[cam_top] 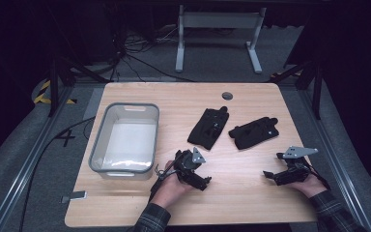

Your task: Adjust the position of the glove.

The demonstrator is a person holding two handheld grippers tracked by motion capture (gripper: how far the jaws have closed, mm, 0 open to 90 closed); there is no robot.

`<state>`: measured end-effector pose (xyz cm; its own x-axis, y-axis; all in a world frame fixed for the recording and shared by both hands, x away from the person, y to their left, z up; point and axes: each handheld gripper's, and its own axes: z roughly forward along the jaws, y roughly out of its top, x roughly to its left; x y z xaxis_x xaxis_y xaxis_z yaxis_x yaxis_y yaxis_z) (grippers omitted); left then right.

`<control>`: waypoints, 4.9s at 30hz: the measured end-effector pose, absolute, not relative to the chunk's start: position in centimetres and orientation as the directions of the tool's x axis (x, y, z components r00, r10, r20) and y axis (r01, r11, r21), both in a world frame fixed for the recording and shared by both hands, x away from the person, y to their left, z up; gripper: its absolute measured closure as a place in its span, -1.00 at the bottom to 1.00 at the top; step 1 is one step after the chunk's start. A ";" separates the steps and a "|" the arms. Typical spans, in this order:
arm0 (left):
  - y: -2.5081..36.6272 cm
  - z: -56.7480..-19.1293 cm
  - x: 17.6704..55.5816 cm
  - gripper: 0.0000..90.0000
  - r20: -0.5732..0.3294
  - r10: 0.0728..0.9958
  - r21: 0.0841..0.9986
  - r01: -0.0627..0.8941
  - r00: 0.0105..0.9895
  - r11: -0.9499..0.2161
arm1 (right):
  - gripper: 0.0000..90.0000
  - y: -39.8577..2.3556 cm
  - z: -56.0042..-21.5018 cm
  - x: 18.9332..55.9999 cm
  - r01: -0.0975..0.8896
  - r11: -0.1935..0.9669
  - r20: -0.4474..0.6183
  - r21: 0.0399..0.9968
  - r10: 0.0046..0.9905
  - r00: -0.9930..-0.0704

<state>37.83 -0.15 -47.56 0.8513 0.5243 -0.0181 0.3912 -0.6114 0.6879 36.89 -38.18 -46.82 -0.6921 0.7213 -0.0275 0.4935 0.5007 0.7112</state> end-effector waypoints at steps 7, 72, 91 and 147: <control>-0.2 -47.6 37.8 -1.00 -0.019 0.522 0.689 0.390 0.853 -0.611 | -0.61 -38.0 -46.1 37.2 0.508 0.515 -0.020 0.690 0.715 -0.699; -0.1 -47.6 37.9 -1.00 -0.017 0.524 0.688 0.390 0.852 -0.612 | 1.00 -30.5 -45.4 46.1 0.435 0.557 0.000 0.708 0.615 -0.788; -0.1 -47.6 37.9 -1.00 -0.018 0.524 0.688 0.390 0.852 -0.611 | 1.00 -31.3 -45.3 44.2 0.441 0.582 0.029 0.683 0.583 -0.812; -0.1 -47.6 37.8 -1.00 -0.017 0.522 0.688 0.389 0.853 -0.613 | 1.00 -36.6 -42.6 45.7 0.477 0.539 0.002 0.694 0.662 -0.750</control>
<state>37.84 -0.12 -47.56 0.8526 0.5223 -0.0172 0.3892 -0.6126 0.6879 45.69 -36.58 -42.56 -0.7499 0.6616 0.0016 0.4772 0.5392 0.6939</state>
